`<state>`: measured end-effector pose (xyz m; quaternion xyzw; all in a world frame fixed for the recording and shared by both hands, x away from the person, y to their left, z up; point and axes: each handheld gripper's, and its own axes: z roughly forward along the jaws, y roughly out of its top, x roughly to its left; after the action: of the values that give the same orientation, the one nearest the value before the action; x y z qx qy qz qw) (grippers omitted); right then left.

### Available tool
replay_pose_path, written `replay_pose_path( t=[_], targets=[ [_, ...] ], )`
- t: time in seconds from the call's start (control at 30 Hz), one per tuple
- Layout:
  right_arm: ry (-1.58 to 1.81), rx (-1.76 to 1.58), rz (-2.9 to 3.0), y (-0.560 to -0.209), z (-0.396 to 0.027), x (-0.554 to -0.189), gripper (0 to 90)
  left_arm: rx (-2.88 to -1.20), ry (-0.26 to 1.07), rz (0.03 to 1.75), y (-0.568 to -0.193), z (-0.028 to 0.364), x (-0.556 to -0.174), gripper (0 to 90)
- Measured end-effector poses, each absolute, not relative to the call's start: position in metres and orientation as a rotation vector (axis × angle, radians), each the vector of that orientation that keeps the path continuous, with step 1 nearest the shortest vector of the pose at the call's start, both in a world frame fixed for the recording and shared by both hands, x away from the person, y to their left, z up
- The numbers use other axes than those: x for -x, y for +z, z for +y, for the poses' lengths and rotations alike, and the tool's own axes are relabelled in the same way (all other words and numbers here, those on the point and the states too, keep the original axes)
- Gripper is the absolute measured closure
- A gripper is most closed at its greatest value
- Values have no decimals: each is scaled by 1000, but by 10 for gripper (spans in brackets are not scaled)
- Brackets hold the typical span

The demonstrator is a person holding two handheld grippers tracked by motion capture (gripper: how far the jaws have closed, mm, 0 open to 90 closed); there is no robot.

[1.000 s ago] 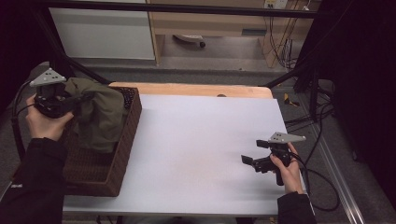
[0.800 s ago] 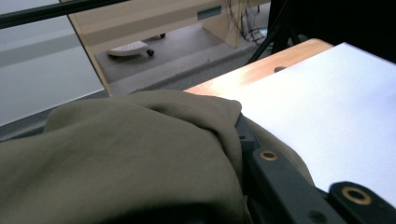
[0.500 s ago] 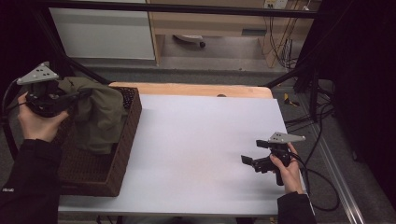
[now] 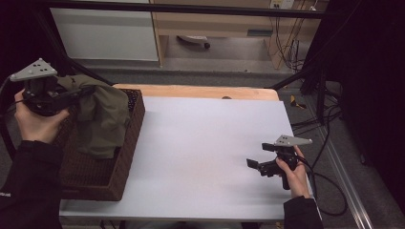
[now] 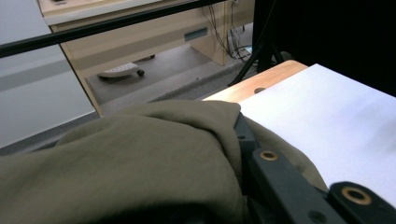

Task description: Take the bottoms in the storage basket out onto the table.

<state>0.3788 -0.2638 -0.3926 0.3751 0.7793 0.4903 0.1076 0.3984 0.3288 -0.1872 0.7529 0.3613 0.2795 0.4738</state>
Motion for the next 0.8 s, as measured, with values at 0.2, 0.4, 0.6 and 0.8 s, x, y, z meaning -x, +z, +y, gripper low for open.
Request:
replay_pose_path(
  t=[0.2, 0.4, 0.6, 0.8],
  targets=[
    [1442, -1105, 2292, -393, -264, -379, 7, -1837, 670, 851, -181, 321, -396, 881],
    [1444, -1104, 2294, -393, -264, -379, 7, -1823, 673, 824, -175, 312, -394, 880],
    [1442, -1104, 2296, -393, -264, -379, 7, -1812, 665, 804, -170, 306, -395, 881],
    [1444, -1105, 2293, -393, -264, -379, 7, -1801, 663, 790, -166, 301, -395, 880]
  ],
)
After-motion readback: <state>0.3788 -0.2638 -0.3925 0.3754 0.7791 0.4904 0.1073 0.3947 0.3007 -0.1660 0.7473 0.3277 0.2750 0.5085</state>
